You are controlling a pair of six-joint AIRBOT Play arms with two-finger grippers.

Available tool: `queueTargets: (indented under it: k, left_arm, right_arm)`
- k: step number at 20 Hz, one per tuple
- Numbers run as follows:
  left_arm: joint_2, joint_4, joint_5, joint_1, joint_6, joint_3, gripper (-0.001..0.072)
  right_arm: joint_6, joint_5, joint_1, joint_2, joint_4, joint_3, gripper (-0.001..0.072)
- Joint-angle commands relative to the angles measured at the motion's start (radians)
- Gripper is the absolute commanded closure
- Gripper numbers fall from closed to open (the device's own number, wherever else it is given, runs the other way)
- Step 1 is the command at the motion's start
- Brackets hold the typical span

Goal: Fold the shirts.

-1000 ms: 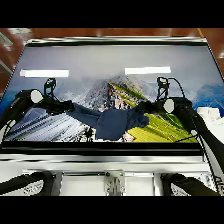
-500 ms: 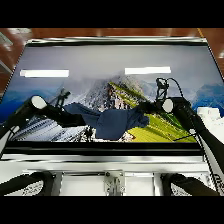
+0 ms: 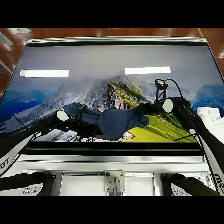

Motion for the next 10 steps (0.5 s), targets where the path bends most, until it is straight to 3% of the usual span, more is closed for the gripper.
queueTargets:
  k: [1,2,4,6,10]
  left_arm:
    - [-0.064,-0.169,0.033,-0.021,0.073,-0.003,0.0462]
    - [-0.064,-0.174,0.033,-0.021,0.076,-0.003,0.0676]
    - [-0.044,-0.167,0.000,-0.004,0.123,0.020,0.0673]
    - [0.034,-0.090,-0.021,0.032,0.117,0.072,0.0675]
    - [0.315,0.304,-0.149,0.166,-0.012,0.371,0.0675]
  right_arm:
    - [-0.002,0.002,0.001,0.000,-0.002,0.000,0.0648]
    - [-0.002,0.004,0.001,0.000,-0.002,0.000,0.0648]
    - [-0.003,0.009,0.001,0.000,-0.003,0.000,0.0648]
    - [-0.016,0.010,0.001,0.023,-0.008,0.002,0.0648]
    - [-0.099,0.016,0.001,0.195,-0.140,0.108,0.0649]
